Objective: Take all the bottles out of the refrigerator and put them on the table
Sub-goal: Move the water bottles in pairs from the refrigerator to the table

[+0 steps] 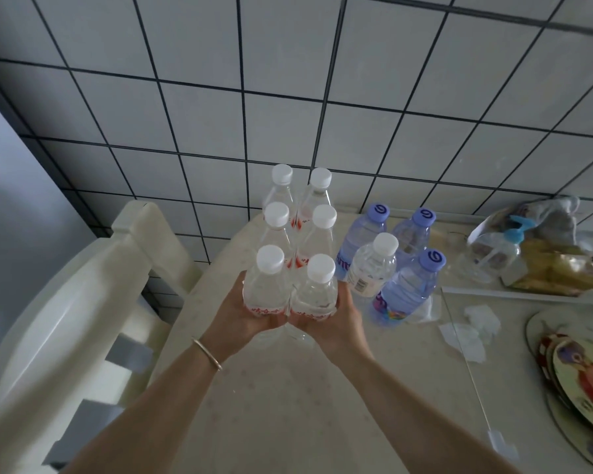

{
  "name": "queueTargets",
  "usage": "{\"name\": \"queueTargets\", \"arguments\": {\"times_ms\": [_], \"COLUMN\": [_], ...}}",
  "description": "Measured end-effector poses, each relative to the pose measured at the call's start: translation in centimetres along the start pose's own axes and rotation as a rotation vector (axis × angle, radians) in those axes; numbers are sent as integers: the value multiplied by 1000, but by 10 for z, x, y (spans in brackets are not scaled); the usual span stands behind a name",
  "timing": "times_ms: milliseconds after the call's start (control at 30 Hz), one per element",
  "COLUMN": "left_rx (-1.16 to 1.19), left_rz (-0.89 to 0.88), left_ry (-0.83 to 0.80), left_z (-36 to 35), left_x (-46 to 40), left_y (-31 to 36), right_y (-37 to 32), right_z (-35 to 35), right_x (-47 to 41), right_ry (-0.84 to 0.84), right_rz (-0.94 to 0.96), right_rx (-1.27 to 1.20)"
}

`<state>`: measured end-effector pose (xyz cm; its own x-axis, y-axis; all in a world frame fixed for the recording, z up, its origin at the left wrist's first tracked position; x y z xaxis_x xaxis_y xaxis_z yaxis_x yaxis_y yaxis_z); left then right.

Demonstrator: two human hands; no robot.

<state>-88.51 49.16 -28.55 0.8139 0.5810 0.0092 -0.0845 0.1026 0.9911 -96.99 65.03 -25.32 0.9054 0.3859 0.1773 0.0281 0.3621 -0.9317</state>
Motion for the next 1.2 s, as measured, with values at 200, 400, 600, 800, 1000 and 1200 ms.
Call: {"name": "queueTargets", "arguments": {"times_ms": [200,400,600,800,1000,1200], "left_rx": [1,-49,-40,-111,-63,-123], "left_rz": [60,74,128,137,95,-20], "left_ry": [10,54,228,343,325,317], "left_z": [3,6,7,-5,-24,-44], "left_x": [4,11,52,112,197,298], "left_y": [-10,-13,4,25,62,77], "right_y": [-3,-5,2,-1,8,29], "right_z": [1,10,32,60,90,115], "right_x": [6,15,47,99,174,264], "right_ry": [-23,-11,12,22,1,-18], "right_rz": [-2,19,-6,53,95,161], "right_rx": [51,139,287,308,271,245]}}
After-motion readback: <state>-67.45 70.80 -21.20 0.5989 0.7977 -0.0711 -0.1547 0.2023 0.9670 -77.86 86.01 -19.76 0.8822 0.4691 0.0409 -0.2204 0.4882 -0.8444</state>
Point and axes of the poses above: each hand's wrist, its own x-axis away from the middle knuckle, its own z-axis out of the back of the hand, y = z × x, the point moved 3 cm from there along -x, towards the middle knuckle, and after that the axes turned 6 degrees about y, right-handed, at the moved point
